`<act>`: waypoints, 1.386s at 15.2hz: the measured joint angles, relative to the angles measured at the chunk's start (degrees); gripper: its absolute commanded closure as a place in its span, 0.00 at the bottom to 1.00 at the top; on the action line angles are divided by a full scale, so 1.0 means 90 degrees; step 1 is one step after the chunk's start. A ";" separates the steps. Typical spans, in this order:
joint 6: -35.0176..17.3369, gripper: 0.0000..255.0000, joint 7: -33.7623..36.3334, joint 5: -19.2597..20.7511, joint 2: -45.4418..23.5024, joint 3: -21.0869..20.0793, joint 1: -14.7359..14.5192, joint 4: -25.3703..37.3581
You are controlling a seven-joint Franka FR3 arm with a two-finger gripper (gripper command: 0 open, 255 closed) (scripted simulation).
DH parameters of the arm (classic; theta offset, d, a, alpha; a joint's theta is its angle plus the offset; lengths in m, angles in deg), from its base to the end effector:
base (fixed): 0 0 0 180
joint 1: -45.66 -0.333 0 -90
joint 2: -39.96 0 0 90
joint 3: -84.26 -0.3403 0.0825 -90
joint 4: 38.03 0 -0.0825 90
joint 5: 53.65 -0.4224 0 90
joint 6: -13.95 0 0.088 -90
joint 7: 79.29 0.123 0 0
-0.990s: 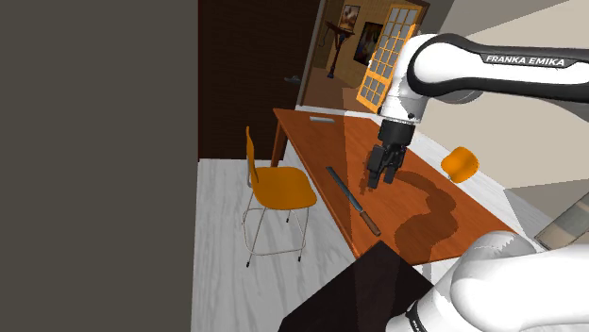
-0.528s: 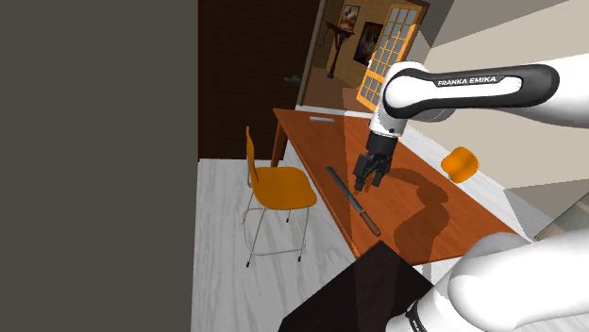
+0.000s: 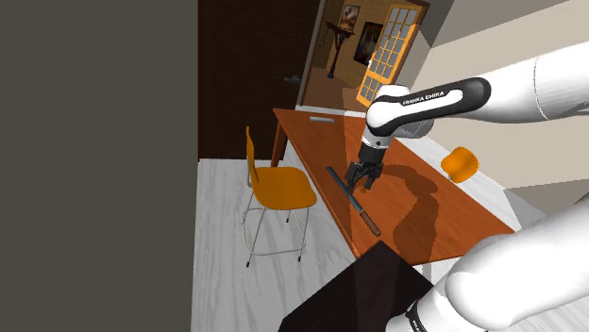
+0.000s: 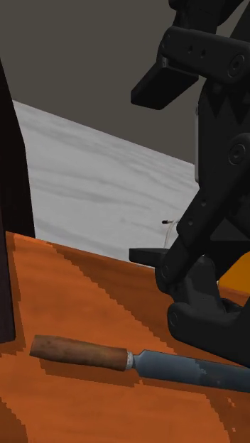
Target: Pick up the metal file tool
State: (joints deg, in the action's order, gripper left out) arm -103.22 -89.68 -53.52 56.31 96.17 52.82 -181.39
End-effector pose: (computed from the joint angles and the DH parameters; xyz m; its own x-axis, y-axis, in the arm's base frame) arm 0.4129 -0.1405 0.3556 0.9783 -0.1276 -0.1632 -0.1431 -0.9859 -0.0872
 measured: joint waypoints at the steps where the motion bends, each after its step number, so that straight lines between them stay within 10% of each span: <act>1: -0.0190 0.00 -0.0030 -0.0011 -0.0266 0.0052 0.0024 0.0118; 21: -0.2532 0.00 -0.0845 -0.1021 -0.4550 0.0575 0.0981 0.2721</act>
State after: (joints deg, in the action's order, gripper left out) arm -126.00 -97.29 -62.71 15.35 101.34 61.64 -156.90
